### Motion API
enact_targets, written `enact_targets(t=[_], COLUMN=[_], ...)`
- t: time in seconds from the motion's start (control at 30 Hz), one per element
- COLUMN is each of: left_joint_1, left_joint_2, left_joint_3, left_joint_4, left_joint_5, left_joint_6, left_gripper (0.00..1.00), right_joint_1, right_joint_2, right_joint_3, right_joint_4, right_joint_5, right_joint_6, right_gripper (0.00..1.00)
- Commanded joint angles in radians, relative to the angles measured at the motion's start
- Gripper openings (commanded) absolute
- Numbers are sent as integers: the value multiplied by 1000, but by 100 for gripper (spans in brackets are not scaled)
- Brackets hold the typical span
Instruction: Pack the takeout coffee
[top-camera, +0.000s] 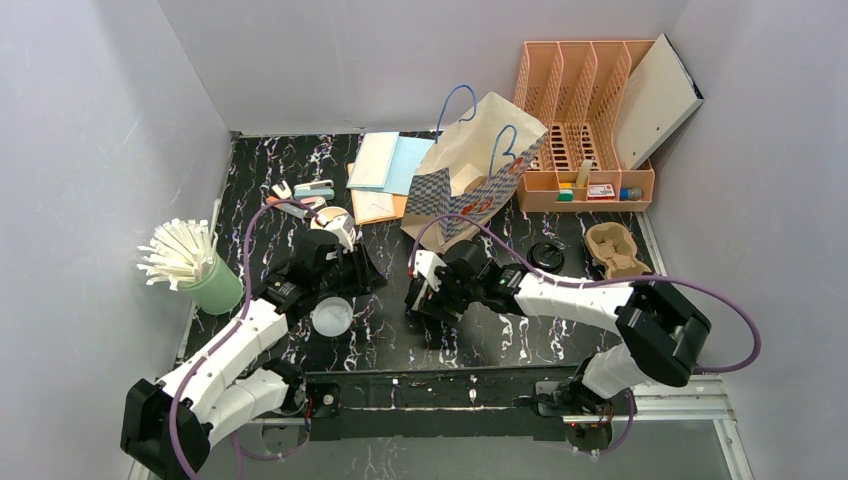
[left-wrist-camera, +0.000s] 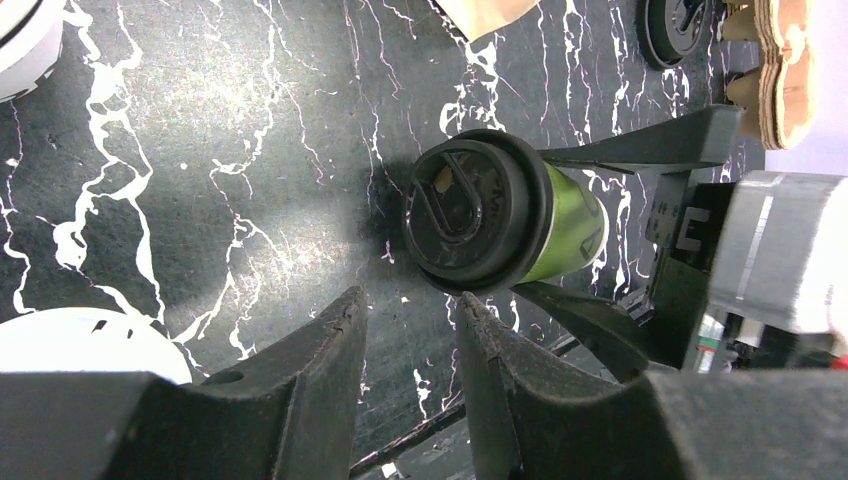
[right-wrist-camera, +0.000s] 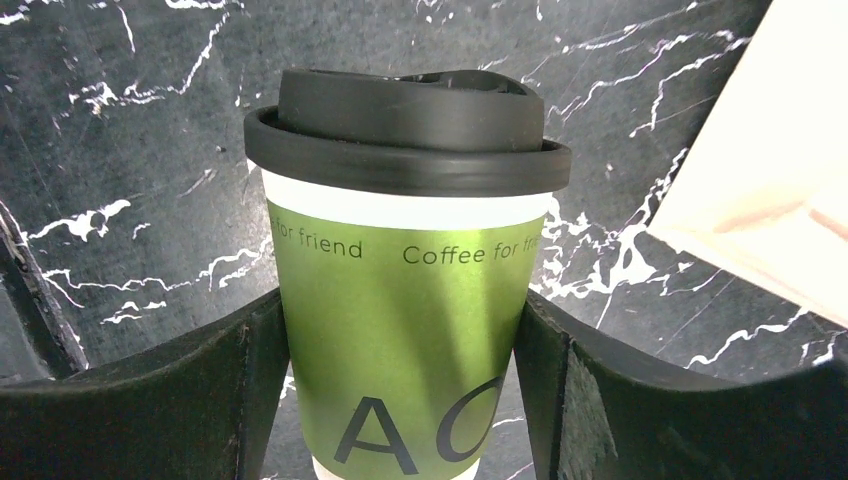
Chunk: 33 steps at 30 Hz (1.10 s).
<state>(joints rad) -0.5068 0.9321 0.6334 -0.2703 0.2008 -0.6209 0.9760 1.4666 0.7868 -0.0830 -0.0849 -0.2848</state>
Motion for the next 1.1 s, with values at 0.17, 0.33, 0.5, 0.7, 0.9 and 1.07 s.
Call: enact_targets(t=[0.17,0.33,0.5,0.7,0.9,1.07], left_joint_1=[13,39,98,186,208,209], left_joint_2=[-20,-36,-39,-67,-77,-94], left_joint_3=[26,98,168,193,105,70], left_joint_4=[-7,-64,-111,-103,58,121], left_joint_5=[65,56,80,144,276,296], left_joint_6=[-15,0,3,-123,-299,-283], left_gripper=[37,50,64,98,94,67], right_joint_1=[-4,-4,-3,-4,-4,-4], right_joint_2=[-148,-199,-208,-160,-113,-93], right_joint_3=[-105,-194,-280,-338,-374,-388], right_joint_4=[275,487,739,975,1152,1218], right_joint_5=[-67,-102,-105,-98,-95,-102], right_joint_6=[-12,-28,-21,-5,-2,-4], right_gripper=[75,74,74,72,75,75])
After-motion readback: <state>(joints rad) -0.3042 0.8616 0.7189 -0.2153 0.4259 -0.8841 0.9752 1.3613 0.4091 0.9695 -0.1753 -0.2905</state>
